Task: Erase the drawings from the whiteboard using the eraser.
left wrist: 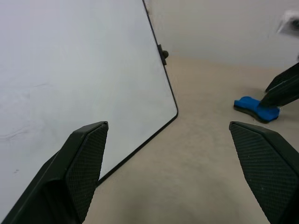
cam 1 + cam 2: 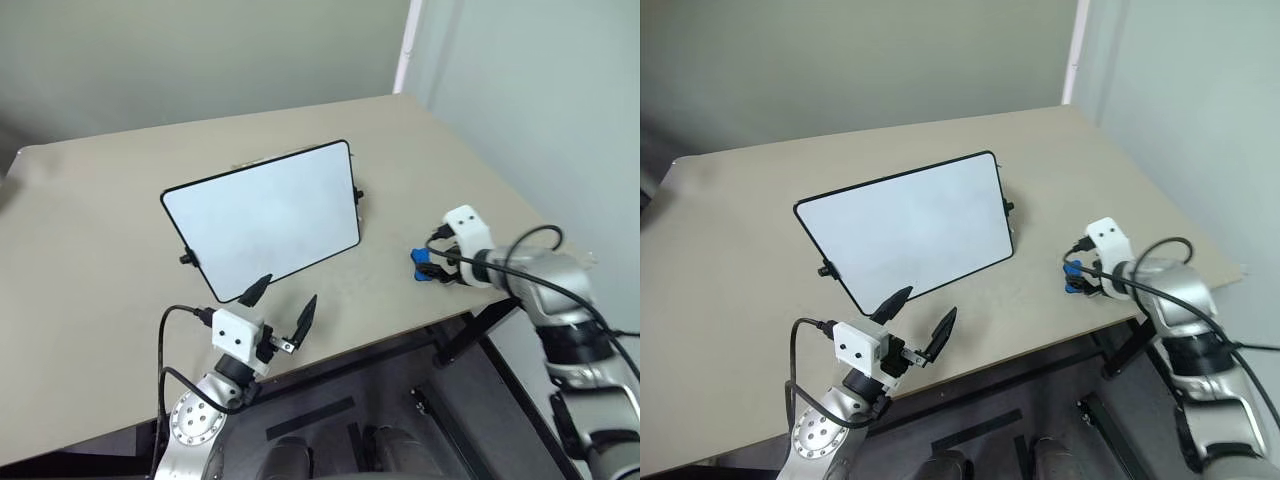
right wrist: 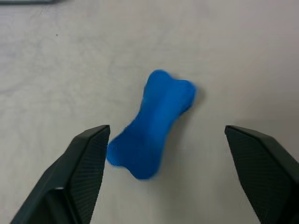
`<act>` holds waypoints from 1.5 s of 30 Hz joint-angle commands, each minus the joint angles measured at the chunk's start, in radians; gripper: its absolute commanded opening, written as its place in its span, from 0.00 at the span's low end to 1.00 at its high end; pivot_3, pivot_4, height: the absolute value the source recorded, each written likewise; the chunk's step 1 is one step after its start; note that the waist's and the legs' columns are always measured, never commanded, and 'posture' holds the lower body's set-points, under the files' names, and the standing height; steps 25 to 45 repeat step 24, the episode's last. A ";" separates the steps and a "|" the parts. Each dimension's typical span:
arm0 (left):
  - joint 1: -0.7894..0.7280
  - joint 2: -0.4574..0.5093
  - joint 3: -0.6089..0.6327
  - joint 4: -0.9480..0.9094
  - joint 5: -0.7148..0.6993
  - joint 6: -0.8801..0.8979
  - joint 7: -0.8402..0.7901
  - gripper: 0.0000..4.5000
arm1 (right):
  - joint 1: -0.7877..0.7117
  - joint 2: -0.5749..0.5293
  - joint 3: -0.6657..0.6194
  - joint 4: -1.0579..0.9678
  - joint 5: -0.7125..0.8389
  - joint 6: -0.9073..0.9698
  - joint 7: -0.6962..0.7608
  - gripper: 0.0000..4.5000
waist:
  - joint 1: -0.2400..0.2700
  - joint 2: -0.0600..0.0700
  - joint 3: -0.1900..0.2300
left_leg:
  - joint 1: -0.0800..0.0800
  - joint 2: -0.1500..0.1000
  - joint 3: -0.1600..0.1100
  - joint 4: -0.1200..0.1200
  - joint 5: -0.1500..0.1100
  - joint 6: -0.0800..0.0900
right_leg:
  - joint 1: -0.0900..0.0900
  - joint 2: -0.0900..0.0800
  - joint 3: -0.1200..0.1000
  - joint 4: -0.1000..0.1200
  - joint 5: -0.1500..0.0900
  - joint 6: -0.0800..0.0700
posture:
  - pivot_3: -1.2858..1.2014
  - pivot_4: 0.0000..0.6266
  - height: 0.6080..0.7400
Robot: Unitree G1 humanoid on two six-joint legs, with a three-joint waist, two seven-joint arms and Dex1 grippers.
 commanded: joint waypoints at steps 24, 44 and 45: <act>-0.025 0.043 0.050 -0.065 -0.038 0.003 -0.037 1.00 | 0.358 0.076 -0.213 -0.341 0.155 -0.507 0.080 0.94 | -0.010 -0.005 0.006 | 0.003 -0.001 -0.001 0.001 -0.002 0.002 | 0.007 0.000 0.001 -0.001 -0.012 0.004 | 0.52 0.24 0.92; -0.025 0.043 0.050 -0.065 -0.038 0.003 -0.037 1.00 | 0.358 0.076 -0.213 -0.341 0.155 -0.507 0.080 0.94 | -0.010 -0.005 0.006 | 0.003 -0.001 -0.001 0.001 -0.002 0.002 | 0.007 0.000 0.001 -0.001 -0.012 0.004 | 0.52 0.24 0.92; -0.025 0.043 0.050 -0.065 -0.038 0.003 -0.037 1.00 | 0.358 0.076 -0.213 -0.341 0.155 -0.507 0.080 0.94 | -0.010 -0.005 0.006 | 0.003 -0.001 -0.001 0.001 -0.002 0.002 | 0.007 0.000 0.001 -0.001 -0.012 0.004 | 0.52 0.24 0.92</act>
